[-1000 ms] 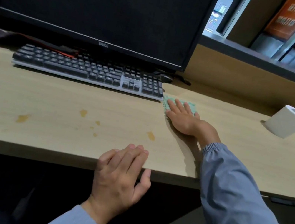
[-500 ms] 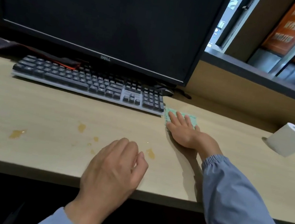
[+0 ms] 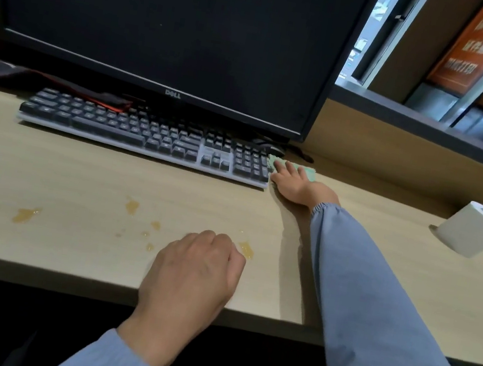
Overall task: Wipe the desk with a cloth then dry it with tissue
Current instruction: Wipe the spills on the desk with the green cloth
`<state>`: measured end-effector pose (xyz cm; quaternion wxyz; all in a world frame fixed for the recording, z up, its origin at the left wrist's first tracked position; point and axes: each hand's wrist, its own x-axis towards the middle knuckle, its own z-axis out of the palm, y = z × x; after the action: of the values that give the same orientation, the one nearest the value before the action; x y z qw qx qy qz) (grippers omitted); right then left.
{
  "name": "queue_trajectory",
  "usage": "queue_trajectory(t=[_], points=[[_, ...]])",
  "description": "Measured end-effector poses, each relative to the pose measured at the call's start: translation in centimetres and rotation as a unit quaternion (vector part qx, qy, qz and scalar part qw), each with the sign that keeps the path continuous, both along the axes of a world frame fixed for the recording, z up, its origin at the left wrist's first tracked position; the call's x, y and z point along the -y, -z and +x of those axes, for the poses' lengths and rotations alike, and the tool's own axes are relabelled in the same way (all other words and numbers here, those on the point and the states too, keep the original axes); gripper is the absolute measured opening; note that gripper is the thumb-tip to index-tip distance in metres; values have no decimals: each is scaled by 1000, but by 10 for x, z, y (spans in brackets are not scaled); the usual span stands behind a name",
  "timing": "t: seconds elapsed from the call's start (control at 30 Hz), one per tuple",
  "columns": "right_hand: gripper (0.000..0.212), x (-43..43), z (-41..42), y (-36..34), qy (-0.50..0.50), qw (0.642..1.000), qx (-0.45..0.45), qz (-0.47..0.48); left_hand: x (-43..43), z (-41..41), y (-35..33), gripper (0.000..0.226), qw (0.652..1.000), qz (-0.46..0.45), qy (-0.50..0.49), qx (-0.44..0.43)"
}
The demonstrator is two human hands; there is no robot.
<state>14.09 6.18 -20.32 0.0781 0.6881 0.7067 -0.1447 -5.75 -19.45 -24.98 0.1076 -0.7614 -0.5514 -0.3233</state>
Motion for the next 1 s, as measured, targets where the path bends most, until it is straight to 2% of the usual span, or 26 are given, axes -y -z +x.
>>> queue_trajectory(t=[0.1,0.3,0.57,0.73,0.87,1.0], points=[[62,25,0,3,-13,999,27,10,1,0,-2,47,1000,-4,-1,2],[58,74,20,7,-43,999,14,-4,0,2,1,41,1000,-18,-11,8],[59,28,31,7,13,1000,15,7,-1,3,0,33,996,-70,-45,33],[61,-10,48,-1,58,998,26,21,2,1,-5,47,999,-52,-4,-11],[63,-27,54,-8,95,994,54,22,0,1,1,43,999,-32,-5,-7],[64,-28,43,-10,84,995,56,23,-2,3,1,42,999,-30,-16,-1]])
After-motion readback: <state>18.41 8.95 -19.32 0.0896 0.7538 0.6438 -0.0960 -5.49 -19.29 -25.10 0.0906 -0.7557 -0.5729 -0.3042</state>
